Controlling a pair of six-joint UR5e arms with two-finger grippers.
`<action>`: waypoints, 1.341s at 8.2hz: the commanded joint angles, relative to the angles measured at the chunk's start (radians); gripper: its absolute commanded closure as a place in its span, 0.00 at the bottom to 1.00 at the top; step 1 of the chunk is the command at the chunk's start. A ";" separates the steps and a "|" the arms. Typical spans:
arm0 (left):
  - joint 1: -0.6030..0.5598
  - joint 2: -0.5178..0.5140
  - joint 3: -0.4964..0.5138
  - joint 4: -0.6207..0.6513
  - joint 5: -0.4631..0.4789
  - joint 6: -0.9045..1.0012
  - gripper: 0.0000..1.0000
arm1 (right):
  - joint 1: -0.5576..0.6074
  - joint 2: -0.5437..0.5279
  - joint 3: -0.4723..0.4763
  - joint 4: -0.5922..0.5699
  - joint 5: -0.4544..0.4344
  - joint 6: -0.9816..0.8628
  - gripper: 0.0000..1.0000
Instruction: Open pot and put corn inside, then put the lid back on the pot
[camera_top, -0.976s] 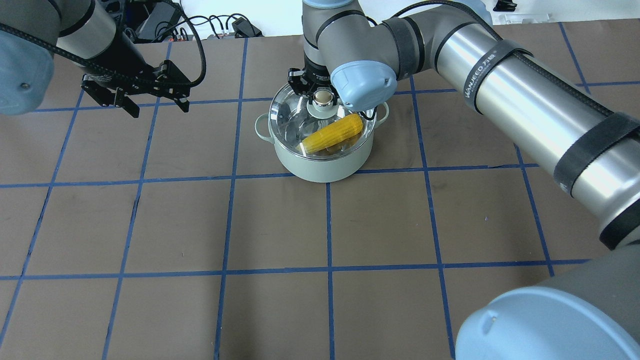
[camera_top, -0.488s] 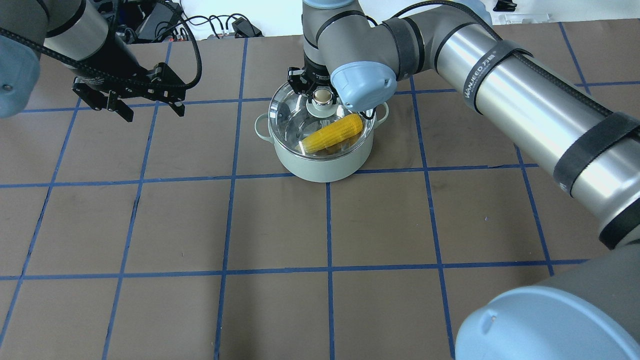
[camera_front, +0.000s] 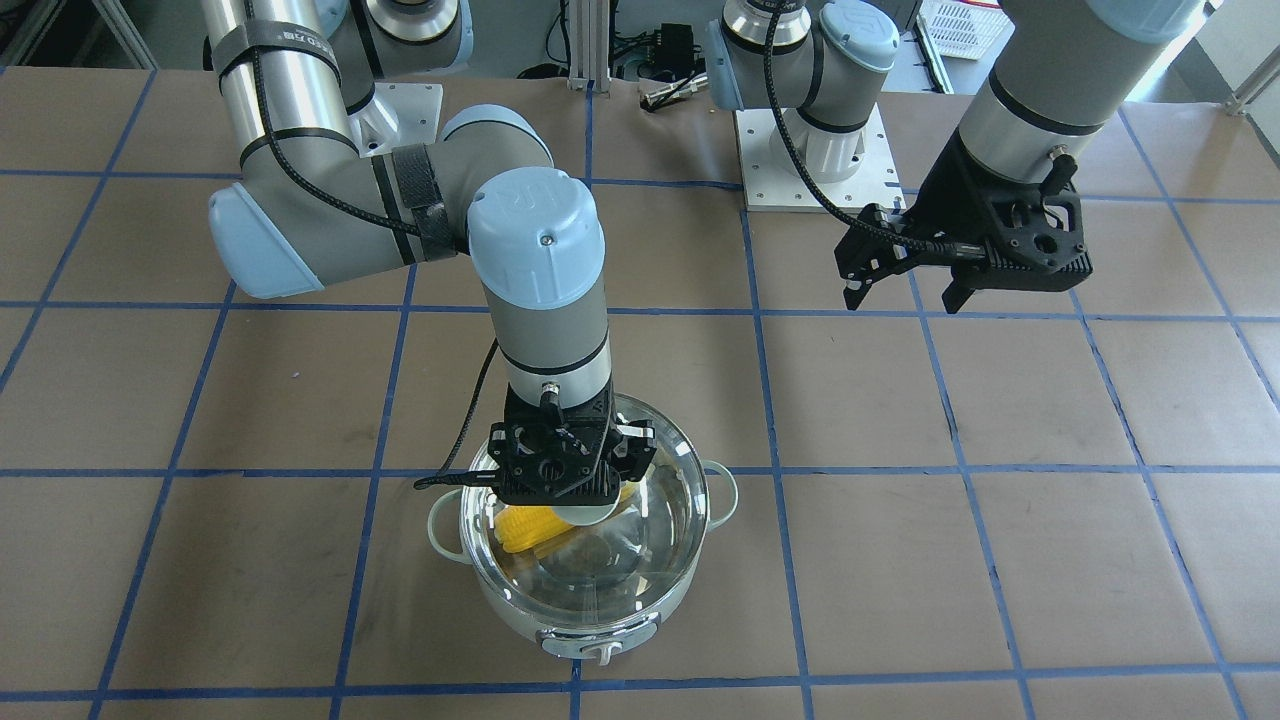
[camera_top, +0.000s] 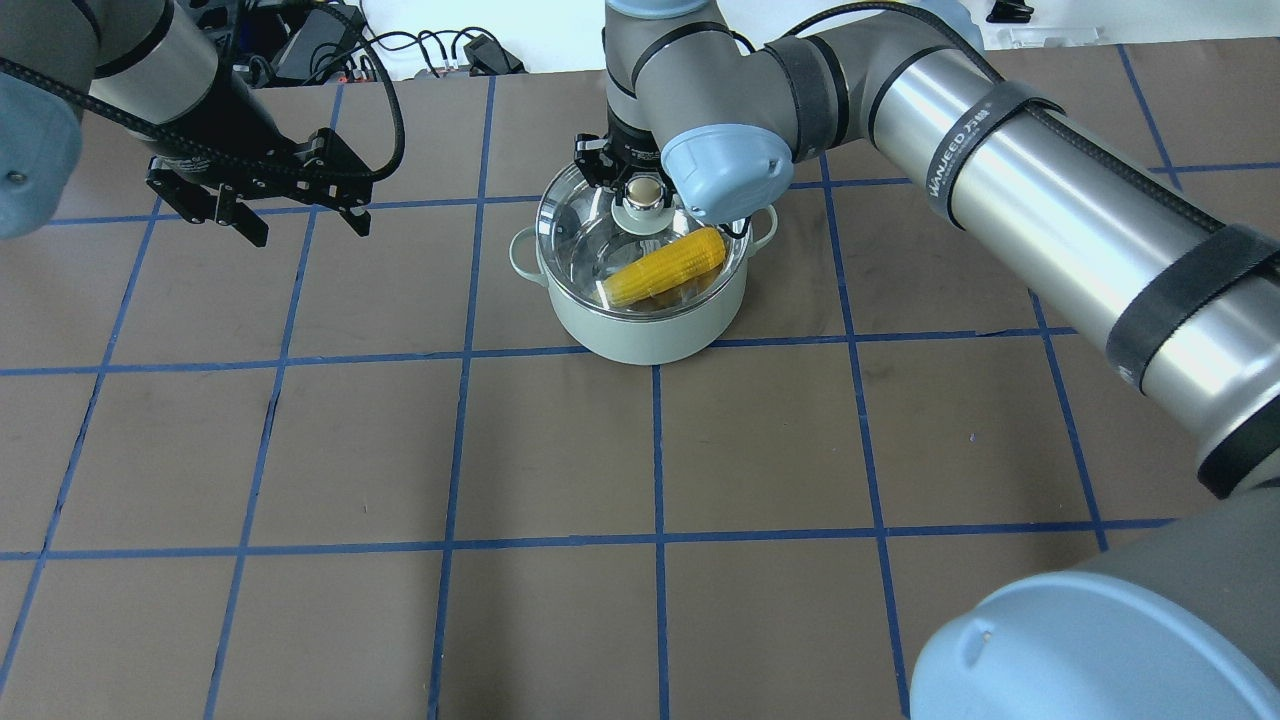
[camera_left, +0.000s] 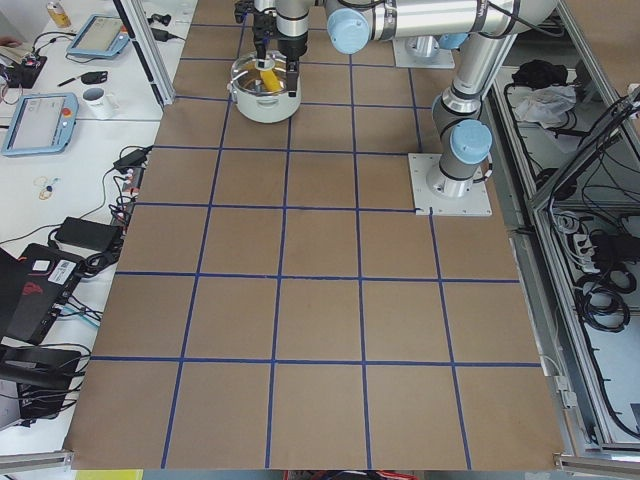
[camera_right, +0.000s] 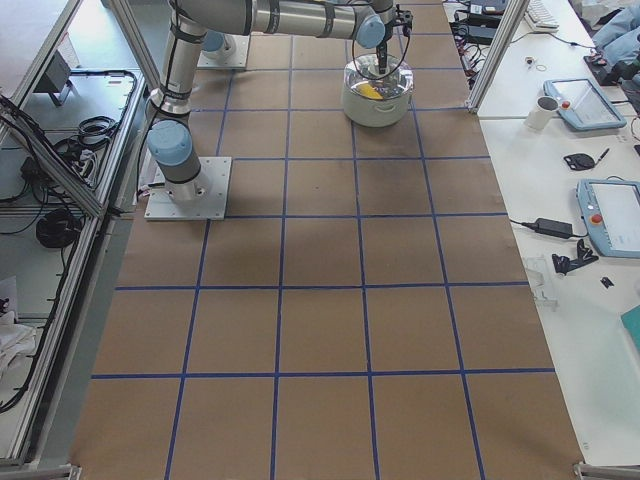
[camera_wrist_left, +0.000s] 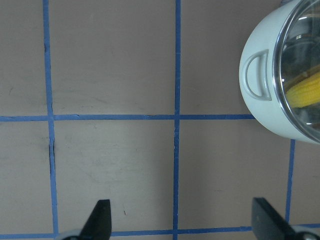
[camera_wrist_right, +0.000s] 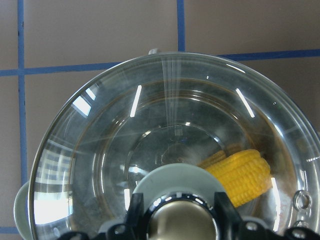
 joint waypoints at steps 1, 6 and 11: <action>0.000 0.000 0.000 0.000 0.000 0.000 0.00 | 0.000 0.002 0.002 0.000 0.002 -0.001 0.79; -0.006 0.009 -0.003 -0.014 0.000 -0.001 0.00 | 0.000 0.000 0.006 -0.040 0.033 0.000 0.02; -0.006 0.009 -0.003 -0.012 0.001 -0.001 0.00 | -0.002 -0.022 0.012 -0.034 0.021 -0.001 0.05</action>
